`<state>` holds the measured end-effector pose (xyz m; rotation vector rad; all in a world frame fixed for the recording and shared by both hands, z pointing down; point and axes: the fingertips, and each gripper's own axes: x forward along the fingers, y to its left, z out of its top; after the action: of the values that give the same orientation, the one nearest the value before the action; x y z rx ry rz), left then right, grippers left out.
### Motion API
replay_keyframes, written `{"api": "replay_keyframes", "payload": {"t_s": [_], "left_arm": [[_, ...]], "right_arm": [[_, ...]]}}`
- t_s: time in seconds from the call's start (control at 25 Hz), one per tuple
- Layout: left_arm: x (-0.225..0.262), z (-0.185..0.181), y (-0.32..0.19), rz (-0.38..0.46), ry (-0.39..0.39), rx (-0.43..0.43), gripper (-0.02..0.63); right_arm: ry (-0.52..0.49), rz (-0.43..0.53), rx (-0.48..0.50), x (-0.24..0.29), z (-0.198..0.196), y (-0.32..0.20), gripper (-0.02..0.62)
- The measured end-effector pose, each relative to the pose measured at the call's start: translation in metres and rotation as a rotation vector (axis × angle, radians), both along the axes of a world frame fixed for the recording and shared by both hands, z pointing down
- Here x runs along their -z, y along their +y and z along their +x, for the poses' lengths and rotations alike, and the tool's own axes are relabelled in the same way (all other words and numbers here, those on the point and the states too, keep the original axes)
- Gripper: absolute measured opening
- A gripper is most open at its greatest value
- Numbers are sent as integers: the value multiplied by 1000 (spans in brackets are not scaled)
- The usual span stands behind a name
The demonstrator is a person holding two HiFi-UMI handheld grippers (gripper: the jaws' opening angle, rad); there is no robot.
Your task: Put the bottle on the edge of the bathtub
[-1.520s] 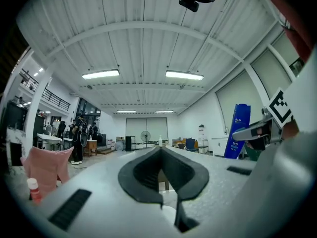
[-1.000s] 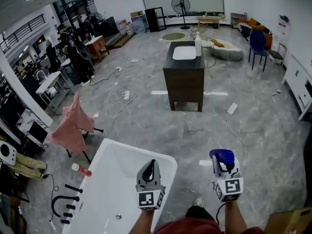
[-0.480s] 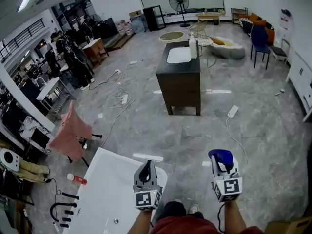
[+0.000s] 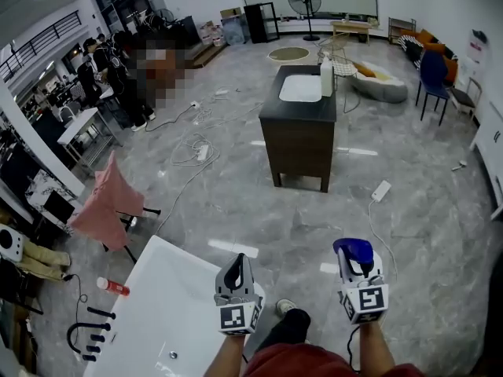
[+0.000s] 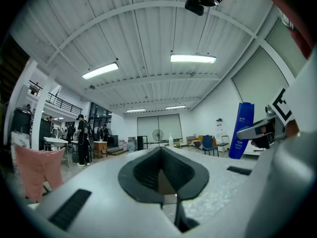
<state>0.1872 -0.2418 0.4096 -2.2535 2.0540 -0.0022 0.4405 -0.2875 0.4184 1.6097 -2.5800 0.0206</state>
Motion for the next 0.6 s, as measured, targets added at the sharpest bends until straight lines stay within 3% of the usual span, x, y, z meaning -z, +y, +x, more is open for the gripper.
{"api": "replay_keyframes", "payload": {"t_s": [0.32,0.6], "left_arm": [[-11,-89,-59,0,15,156,5],[-12,-200,-72,-2,-4,435,5]], "right_arm": [[55,-3,179,0,-110,-93,149],[72,-8,445,7,-250,-168,149]]}}
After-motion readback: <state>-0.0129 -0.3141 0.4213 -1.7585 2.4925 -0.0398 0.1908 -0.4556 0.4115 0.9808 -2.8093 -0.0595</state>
